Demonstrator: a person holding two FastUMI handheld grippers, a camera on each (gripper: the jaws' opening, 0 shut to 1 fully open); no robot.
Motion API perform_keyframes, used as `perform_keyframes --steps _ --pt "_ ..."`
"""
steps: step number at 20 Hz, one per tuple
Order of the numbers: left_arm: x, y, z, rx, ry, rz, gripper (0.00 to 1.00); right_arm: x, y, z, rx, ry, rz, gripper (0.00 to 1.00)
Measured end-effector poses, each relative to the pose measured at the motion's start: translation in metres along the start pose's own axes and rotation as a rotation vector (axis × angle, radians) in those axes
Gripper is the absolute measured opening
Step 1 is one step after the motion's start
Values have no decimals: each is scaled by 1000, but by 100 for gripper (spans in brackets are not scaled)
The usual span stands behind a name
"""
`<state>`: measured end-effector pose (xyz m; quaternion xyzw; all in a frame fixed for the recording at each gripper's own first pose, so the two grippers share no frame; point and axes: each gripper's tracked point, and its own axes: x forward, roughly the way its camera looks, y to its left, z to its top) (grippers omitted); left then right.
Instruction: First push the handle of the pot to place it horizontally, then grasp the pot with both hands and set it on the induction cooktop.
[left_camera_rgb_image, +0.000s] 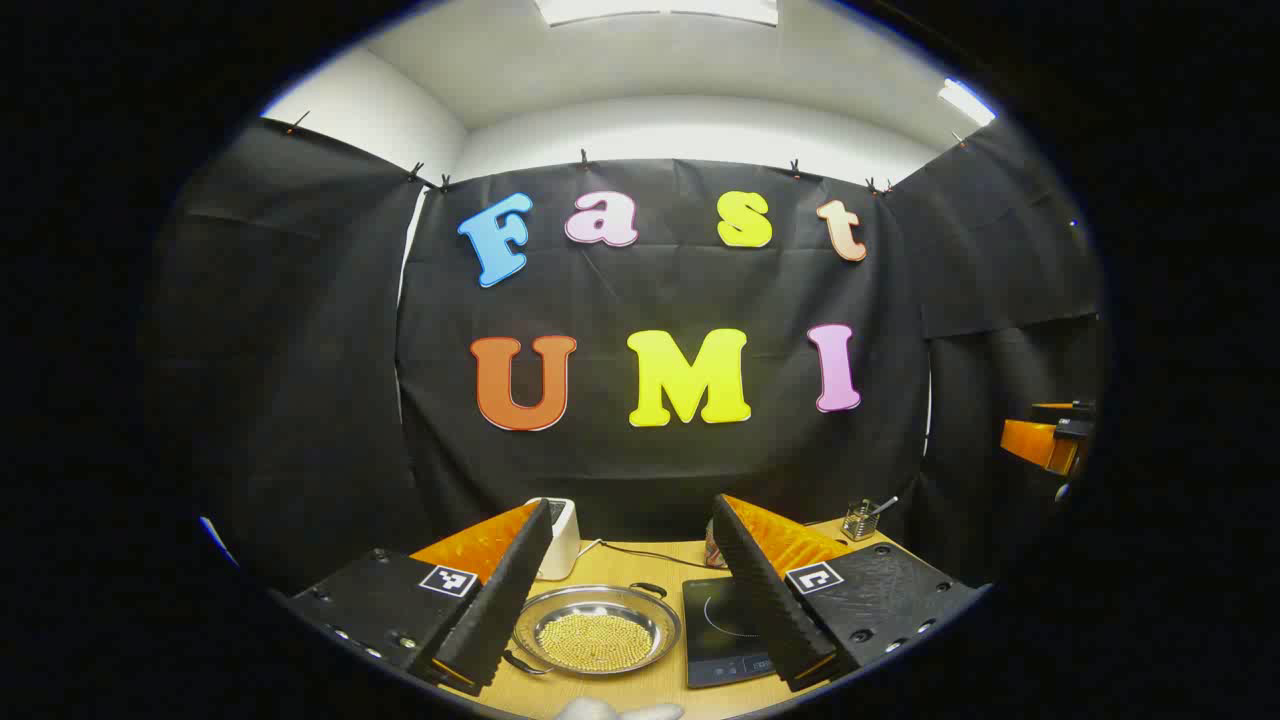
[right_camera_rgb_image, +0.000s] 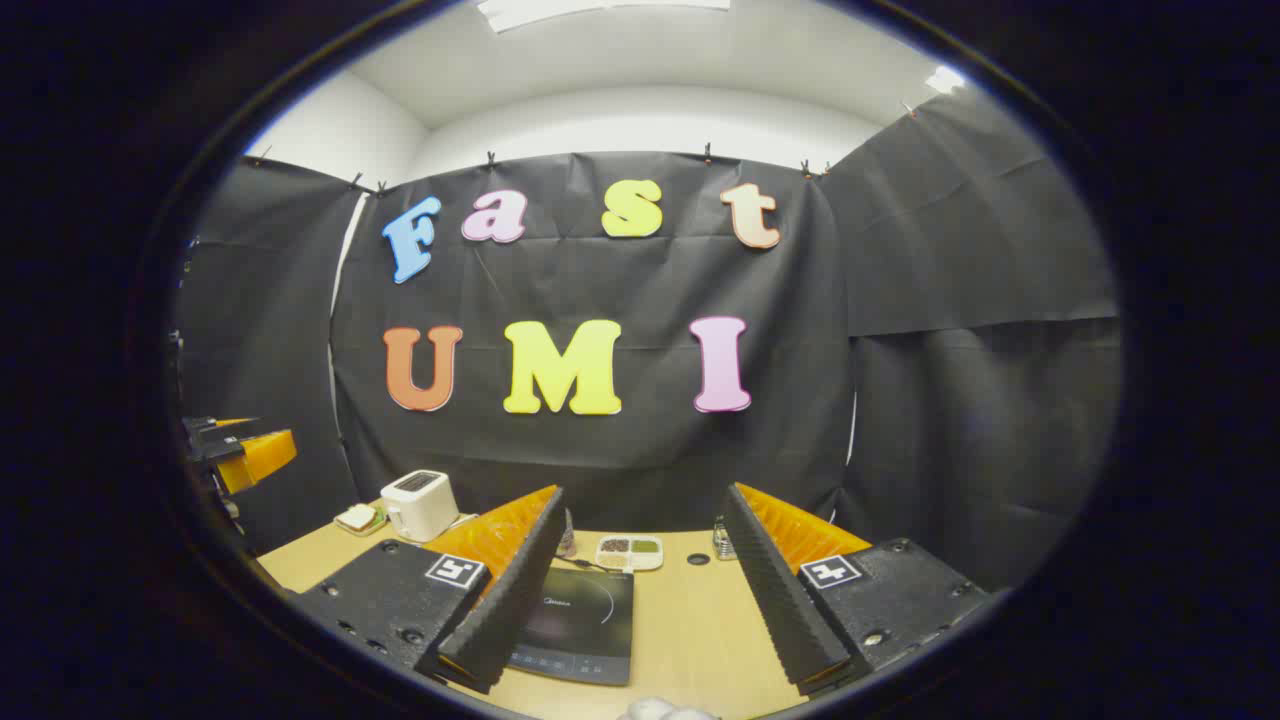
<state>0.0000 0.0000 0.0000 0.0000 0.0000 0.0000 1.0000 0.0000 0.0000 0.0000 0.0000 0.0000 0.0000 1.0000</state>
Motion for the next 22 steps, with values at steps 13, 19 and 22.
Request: perform_keyframes --steps 13,19,22 --pt "2 25 -7 -2 16 28 96 5 18 -12 -28 31 30 100" --pt "6 22 -13 2 10 8 89 7 19 -13 -46 34 35 99" --pt "5 9 -14 -14 24 -55 64 9 18 -15 -45 40 35 99"
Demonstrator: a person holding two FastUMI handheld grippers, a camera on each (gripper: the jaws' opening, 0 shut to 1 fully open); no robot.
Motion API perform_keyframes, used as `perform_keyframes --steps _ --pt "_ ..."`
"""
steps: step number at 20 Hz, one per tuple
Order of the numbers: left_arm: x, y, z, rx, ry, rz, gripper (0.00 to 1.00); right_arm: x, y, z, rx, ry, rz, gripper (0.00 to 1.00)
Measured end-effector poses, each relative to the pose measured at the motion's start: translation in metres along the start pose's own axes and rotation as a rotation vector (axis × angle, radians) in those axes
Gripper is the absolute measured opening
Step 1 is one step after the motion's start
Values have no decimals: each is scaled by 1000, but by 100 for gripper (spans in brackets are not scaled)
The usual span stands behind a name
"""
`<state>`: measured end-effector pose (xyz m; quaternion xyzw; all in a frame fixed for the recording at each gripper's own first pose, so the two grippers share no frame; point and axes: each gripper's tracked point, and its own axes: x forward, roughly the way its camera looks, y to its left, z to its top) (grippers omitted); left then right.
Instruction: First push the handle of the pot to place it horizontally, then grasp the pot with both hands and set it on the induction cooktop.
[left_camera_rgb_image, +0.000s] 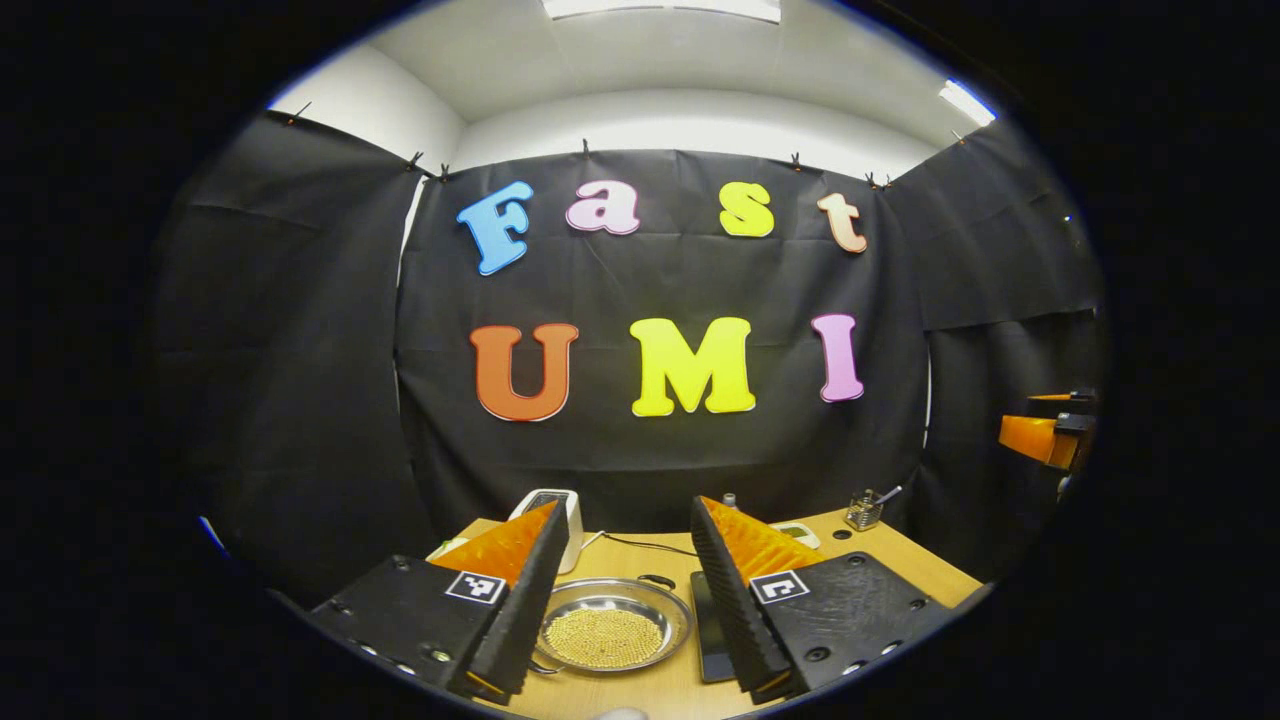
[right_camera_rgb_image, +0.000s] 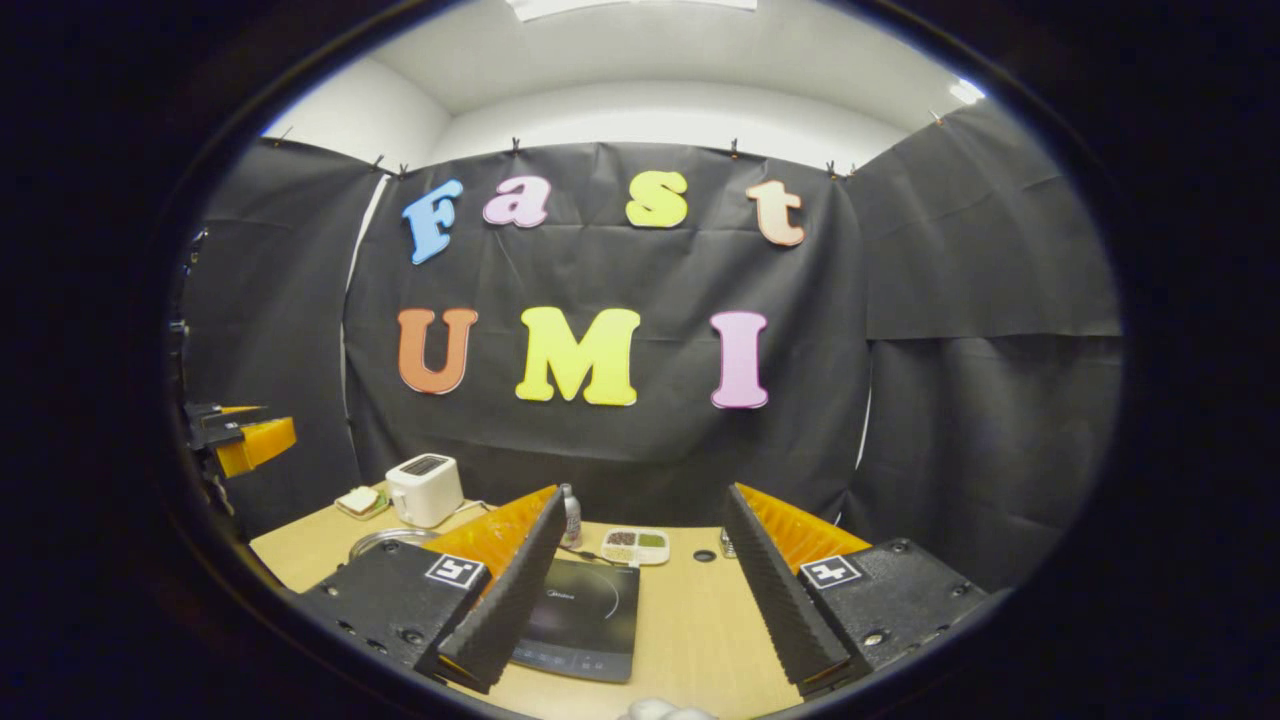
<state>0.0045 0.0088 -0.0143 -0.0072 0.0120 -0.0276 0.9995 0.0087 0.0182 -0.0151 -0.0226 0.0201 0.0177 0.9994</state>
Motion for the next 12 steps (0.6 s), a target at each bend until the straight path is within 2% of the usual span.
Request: perform_keyframes --steps 1,2,4,5,6,7,8,12 --pt "1 -5 -2 -2 6 -26 75 0 0 -1 1 5 0 99" --pt "2 -9 -3 -4 10 -46 49 1 0 -3 2 8 1 100" --pt "3 -13 -4 4 16 -76 46 3 -1 -4 0 12 1 99" --pt "2 -9 -7 12 19 -66 24 3 -1 -5 -1 14 3 99" --pt "4 -3 -10 18 26 -46 19 2 -1 -6 -2 14 4 100" --pt "6 -3 -16 11 43 -52 6 3 -1 -6 -5 17 4 99" --pt "9 -10 -23 -6 60 -67 1 4 -2 -7 -7 18 2 99" --pt "12 -6 -46 -18 115 -82 0 5 -3 -14 0 36 -2 99"
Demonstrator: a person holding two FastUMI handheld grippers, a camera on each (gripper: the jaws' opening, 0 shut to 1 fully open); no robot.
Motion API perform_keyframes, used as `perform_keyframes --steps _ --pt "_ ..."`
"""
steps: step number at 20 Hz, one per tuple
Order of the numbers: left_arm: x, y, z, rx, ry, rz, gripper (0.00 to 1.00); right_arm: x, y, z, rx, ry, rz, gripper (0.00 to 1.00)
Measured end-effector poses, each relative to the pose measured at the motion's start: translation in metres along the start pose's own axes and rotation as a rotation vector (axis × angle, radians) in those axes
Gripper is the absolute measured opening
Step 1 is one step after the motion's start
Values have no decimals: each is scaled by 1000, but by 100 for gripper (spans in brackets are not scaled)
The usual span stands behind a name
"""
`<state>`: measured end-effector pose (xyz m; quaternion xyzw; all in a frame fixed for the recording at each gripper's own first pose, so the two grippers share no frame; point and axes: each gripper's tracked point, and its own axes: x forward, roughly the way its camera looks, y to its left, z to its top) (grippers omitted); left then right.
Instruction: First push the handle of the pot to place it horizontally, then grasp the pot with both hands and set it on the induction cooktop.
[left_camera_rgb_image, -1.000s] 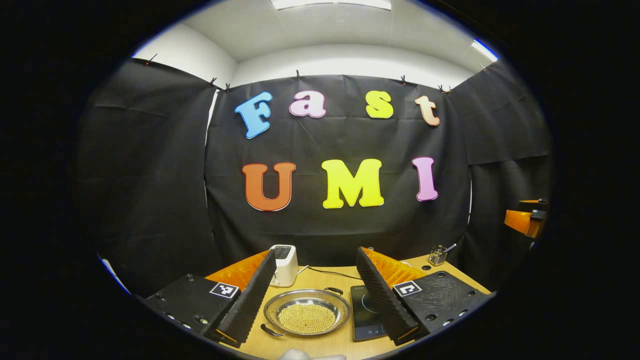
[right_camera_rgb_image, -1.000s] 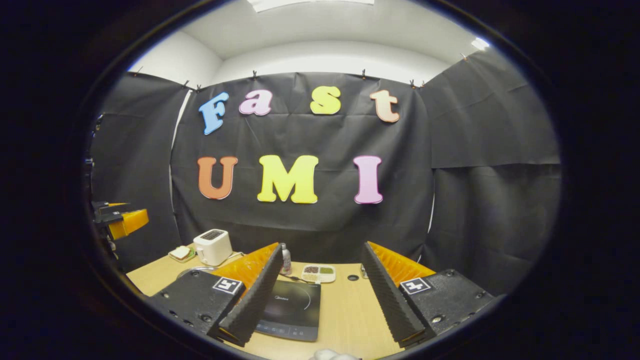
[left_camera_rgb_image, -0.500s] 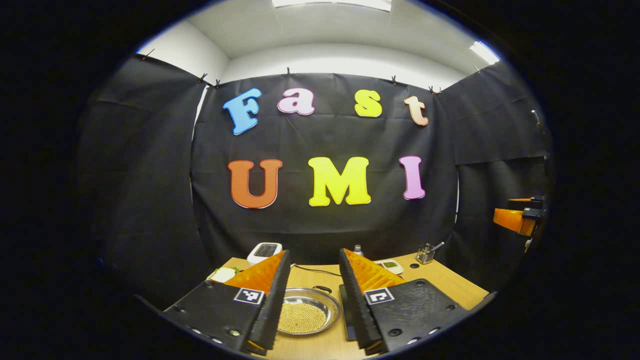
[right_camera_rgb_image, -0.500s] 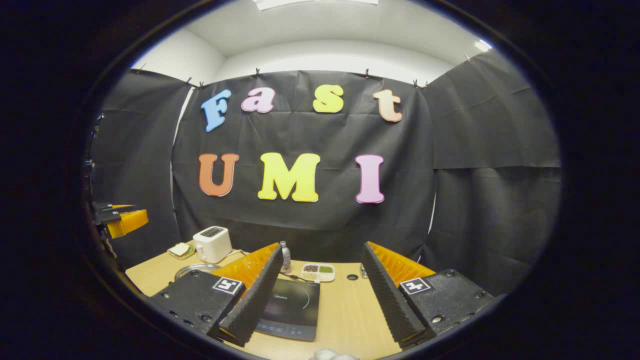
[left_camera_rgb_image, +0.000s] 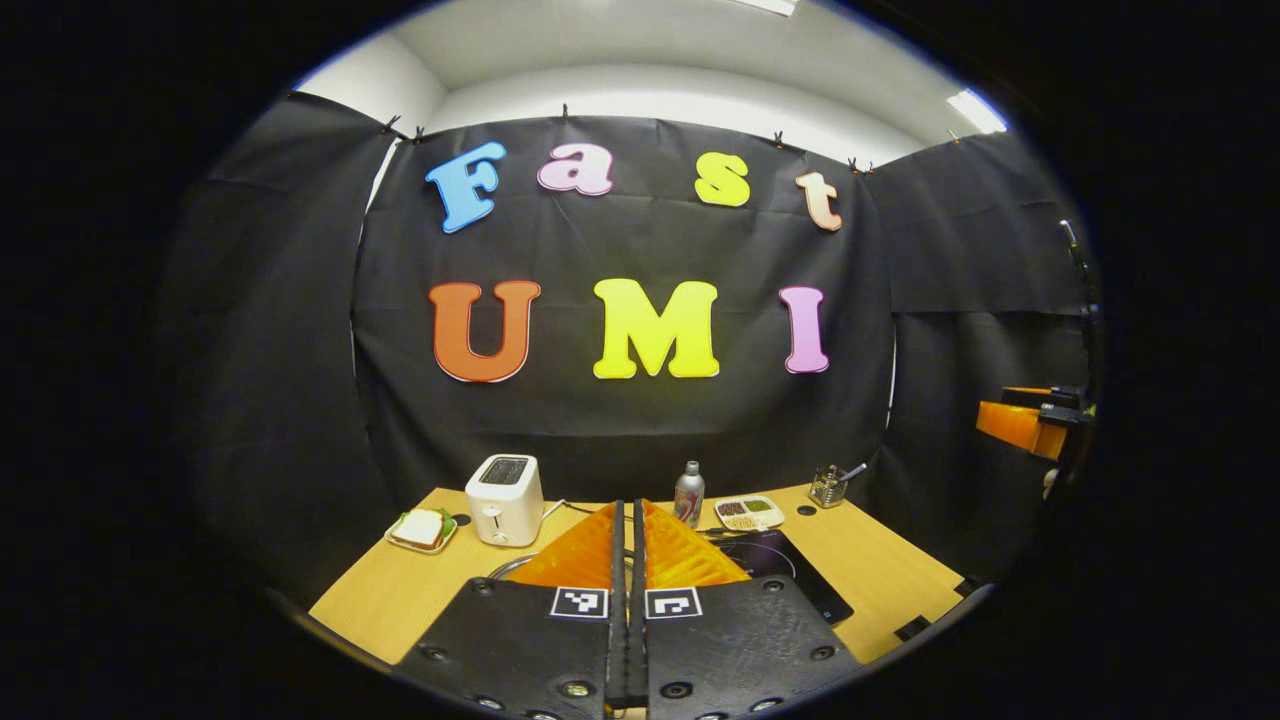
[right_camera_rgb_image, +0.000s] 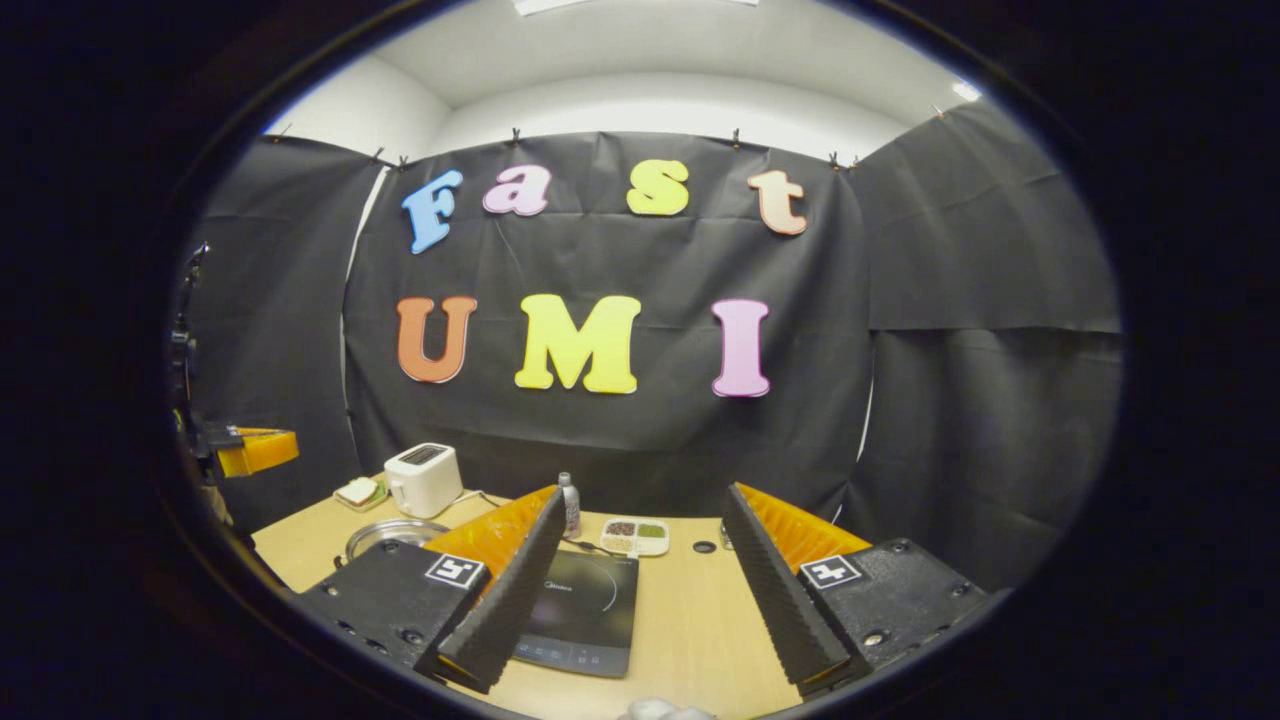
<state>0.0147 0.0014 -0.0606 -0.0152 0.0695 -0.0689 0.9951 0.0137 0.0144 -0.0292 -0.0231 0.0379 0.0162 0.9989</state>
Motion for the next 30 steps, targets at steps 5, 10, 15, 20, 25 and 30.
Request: perform_keyframes --steps 5,10,15,20,25,30 --pt "11 4 -77 -3 165 -1 0 1 -2 -8 -4 25 -1 99" --pt "13 19 -165 -17 348 30 0 5 -4 -23 -18 68 0 100" --pt "12 27 -229 -40 487 49 0 7 -2 -32 -32 100 3 99" --pt "11 42 -277 -46 599 85 0 9 -3 -44 -27 128 4 99" --pt "16 56 -303 -49 693 88 0 13 0 -55 -20 155 8 99" --pt "24 63 -315 -33 763 76 0 18 3 -62 -20 162 14 99"
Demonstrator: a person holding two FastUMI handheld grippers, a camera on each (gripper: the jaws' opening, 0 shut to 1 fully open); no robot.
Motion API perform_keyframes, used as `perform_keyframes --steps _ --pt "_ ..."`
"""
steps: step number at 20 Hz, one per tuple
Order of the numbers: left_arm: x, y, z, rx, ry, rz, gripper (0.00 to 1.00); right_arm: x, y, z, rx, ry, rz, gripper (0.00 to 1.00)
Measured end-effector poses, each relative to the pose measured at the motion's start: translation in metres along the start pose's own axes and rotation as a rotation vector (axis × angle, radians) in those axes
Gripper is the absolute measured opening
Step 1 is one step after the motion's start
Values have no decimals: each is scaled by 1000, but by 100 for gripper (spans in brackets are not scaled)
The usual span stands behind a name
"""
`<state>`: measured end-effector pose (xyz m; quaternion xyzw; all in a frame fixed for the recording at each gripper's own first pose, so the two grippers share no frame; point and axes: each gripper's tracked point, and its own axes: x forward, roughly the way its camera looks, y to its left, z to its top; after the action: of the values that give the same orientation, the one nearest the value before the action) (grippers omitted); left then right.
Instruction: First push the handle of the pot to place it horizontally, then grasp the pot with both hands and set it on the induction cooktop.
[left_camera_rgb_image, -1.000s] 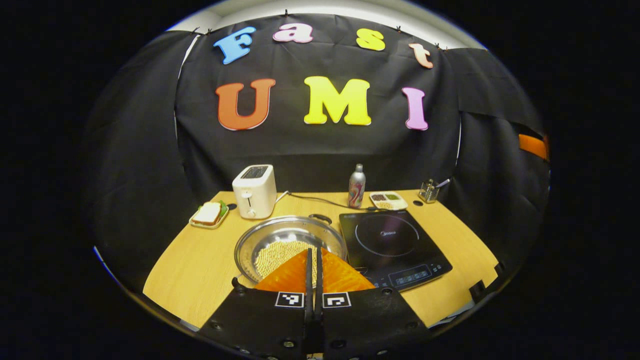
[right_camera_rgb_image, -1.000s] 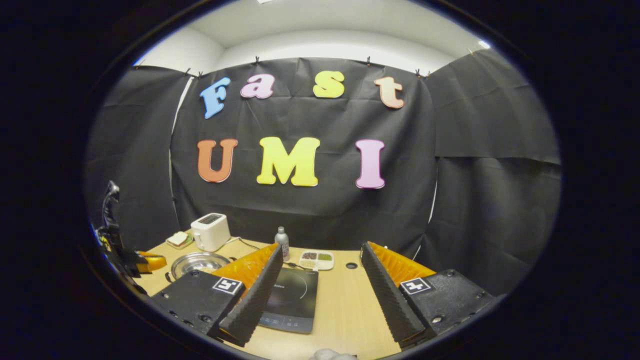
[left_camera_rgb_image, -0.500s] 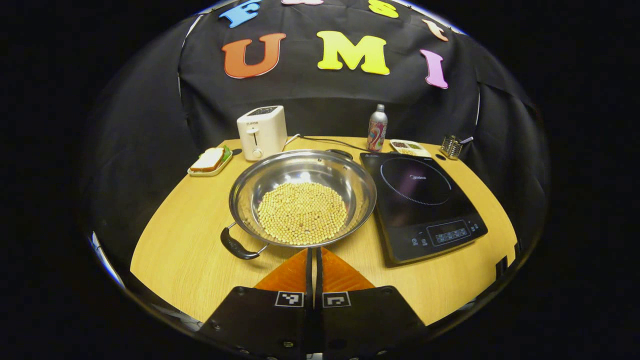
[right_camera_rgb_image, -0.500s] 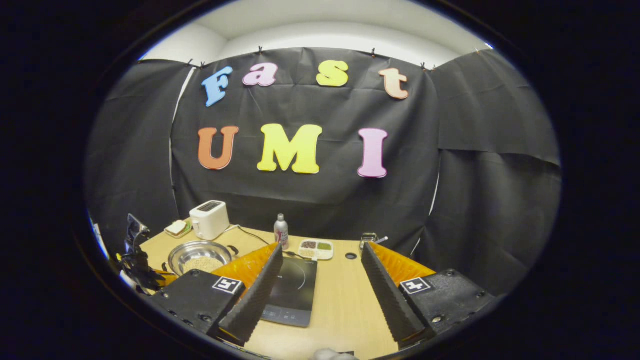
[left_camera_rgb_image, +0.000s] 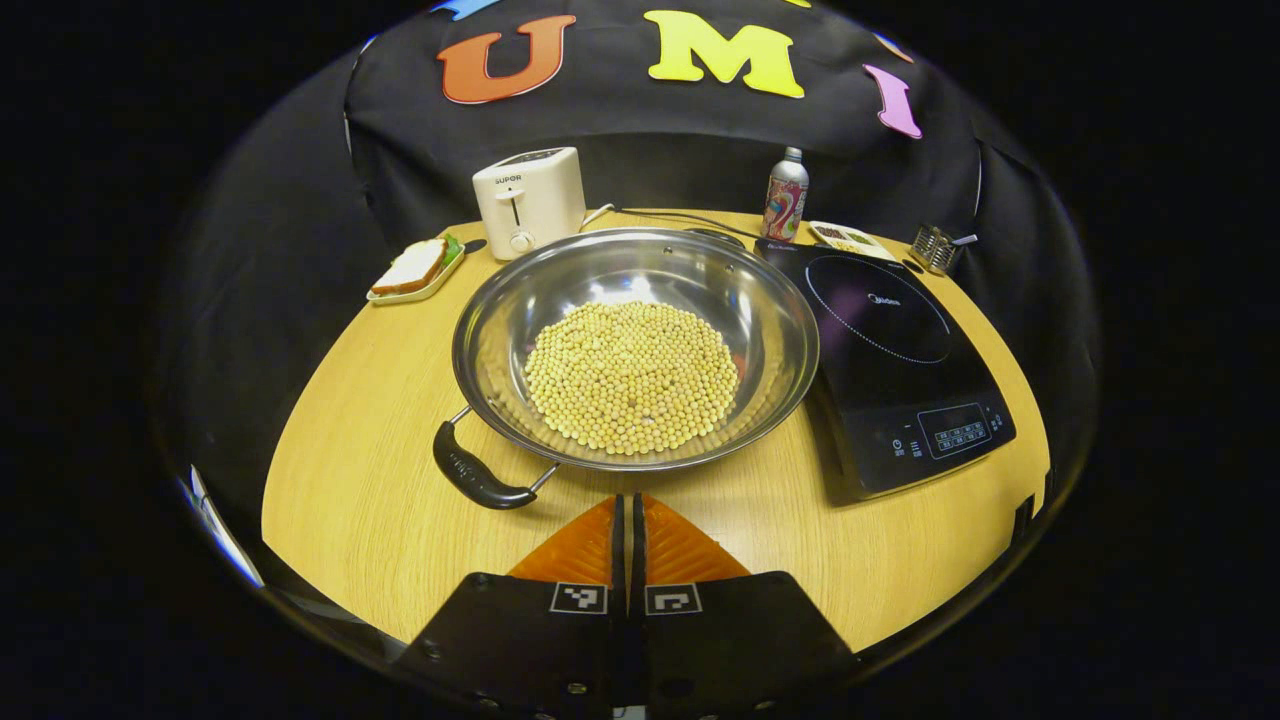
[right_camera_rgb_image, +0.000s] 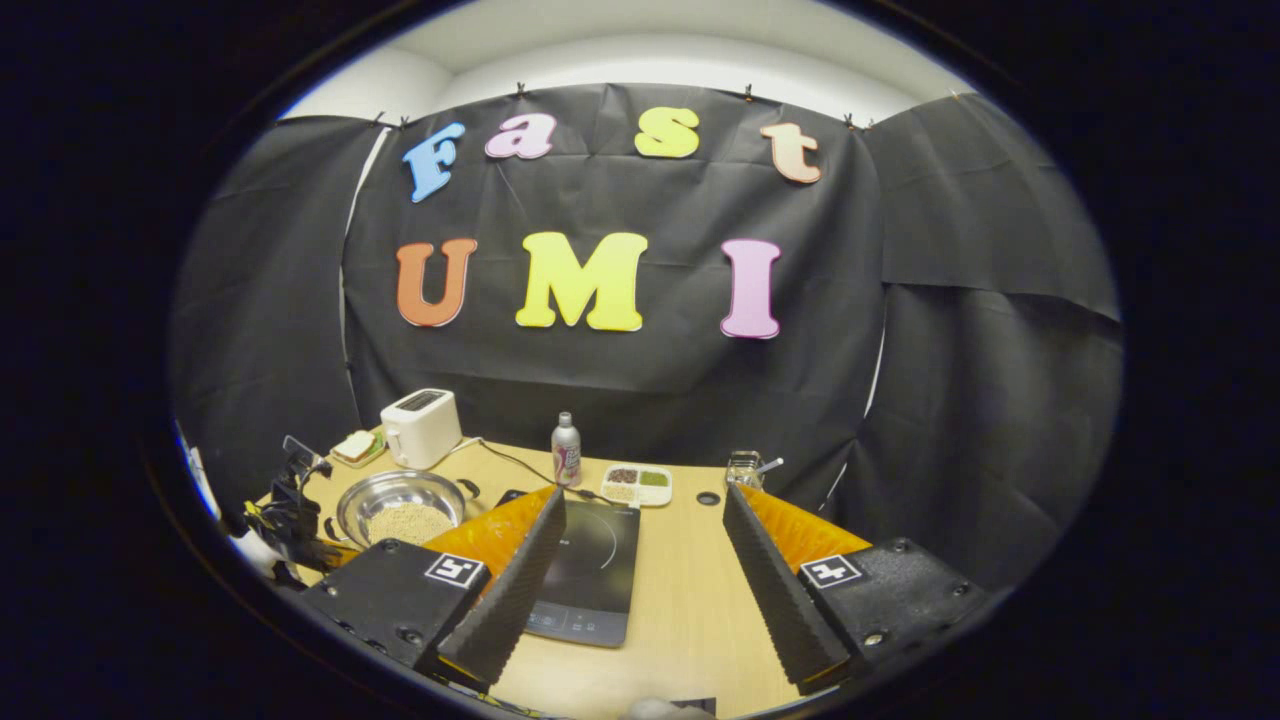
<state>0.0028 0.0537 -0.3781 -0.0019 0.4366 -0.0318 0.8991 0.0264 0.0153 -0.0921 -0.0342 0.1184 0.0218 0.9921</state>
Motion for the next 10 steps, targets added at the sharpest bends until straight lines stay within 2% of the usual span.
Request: perform_keyframes --steps 3,4,6,8,9,10 --pt "6 6 2 0 26 5 0 4 -2 -6 7 14 -2 99" --pt "6 10 3 -5 32 12 10 6 -3 -7 10 16 -6 99" --pt "8 17 5 -14 39 20 0 8 -6 -9 15 21 -11 99" --pt "11 26 6 -10 56 32 0 11 -9 -12 19 29 -19 99" --pt "13 27 3 -12 67 28 10 12 -9 -13 22 33 -19 99" --pt "13 27 1 -16 83 22 10 14 -10 -14 26 36 -22 99"
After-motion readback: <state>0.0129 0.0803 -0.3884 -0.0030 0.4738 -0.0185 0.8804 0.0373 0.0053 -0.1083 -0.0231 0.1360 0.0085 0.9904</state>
